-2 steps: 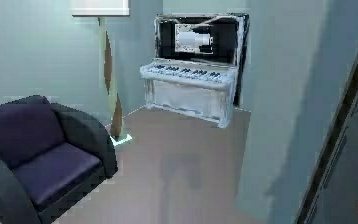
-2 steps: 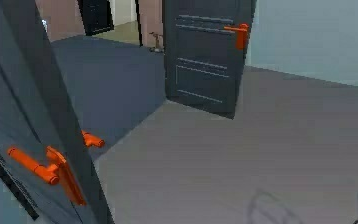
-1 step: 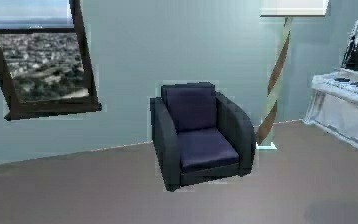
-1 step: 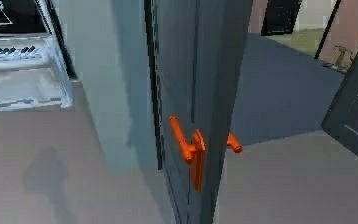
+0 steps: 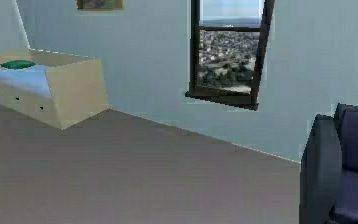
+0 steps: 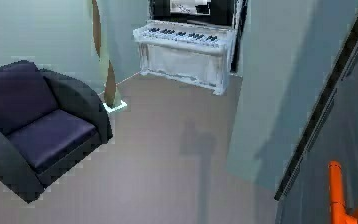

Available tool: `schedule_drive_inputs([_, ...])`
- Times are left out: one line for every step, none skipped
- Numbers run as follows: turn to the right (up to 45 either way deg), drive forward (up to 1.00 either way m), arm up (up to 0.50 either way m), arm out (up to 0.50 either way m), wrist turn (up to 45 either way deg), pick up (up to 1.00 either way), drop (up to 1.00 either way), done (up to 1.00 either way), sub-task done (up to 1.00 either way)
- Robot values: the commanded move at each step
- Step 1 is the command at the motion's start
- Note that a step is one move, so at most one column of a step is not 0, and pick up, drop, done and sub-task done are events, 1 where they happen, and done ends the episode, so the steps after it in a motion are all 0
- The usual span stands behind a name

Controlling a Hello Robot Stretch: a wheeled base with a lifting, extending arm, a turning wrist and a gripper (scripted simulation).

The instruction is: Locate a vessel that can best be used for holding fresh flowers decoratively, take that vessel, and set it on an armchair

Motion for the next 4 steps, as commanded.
schedule_drive_inputs([-33.0,0.00,0.00,0.00,0.0,0.00,0.00,0.00,0.00])
schedule_drive_inputs([0.0,1.00,0.00,0.00,0.0,0.00,0.00,0.00,0.00])
schedule_drive_inputs([6.0,0.00,0.00,0.00,0.0,0.00,0.00,0.00,0.00])
schedule_drive_inputs([0.0,0.15,0.00,0.00,0.0,0.00,0.00,0.00,0.00])
